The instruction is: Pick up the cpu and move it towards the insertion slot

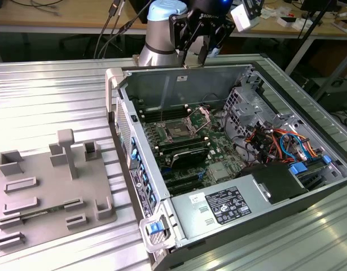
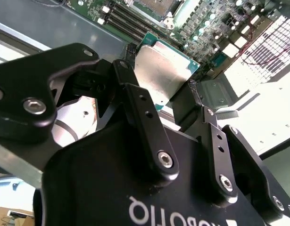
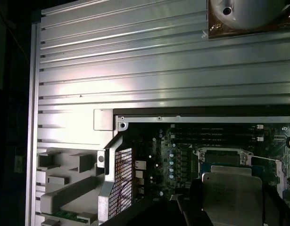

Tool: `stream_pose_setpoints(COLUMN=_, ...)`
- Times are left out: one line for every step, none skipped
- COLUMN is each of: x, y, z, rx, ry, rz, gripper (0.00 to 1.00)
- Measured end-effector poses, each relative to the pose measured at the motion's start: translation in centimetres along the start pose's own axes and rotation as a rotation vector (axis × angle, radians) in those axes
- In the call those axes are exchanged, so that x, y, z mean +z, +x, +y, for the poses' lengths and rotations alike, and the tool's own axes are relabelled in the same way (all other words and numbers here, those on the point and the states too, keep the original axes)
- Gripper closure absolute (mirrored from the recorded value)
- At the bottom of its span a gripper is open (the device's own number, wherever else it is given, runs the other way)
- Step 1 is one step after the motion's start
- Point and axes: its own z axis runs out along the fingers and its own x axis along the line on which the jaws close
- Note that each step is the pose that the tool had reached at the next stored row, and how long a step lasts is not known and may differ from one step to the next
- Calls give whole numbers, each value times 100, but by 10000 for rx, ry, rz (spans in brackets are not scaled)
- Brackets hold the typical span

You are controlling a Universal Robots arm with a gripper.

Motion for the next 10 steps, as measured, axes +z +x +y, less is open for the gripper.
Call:
stream_pose_setpoints(x=3, y=-3, z=19, rx=8, ry=0, rz=-1, gripper=45)
stream_pose_setpoints(x=6, y=-13, z=31, rx=11, ry=0, rz=-2, gripper=45)
stream_pose_setpoints(x=8, y=-27, z=38, rx=18, ry=1, rz=-3, gripper=45)
stream_pose_setpoints(x=9, y=-38, z=44, rx=27, ry=1, rz=-6, gripper=45)
stream_pose_setpoints(x=9, y=-38, z=45, rx=29, ry=2, rz=-5, gripper=45)
stream_pose_setpoints(x=9, y=-38, z=45, rx=28, ry=1, rz=-6, gripper=45)
stream_pose_setpoints(x=10, y=-39, z=46, rx=29, ry=0, rz=-6, gripper=45)
stream_pose_setpoints(x=10, y=-39, z=46, rx=28, ry=-1, rz=-6, gripper=45)
stream_pose_setpoints(x=10, y=-39, z=46, rx=28, ry=-1, rz=-7, gripper=45)
stream_pose_setpoints(x=10, y=-39, z=46, rx=28, ry=-2, rz=-6, gripper=45)
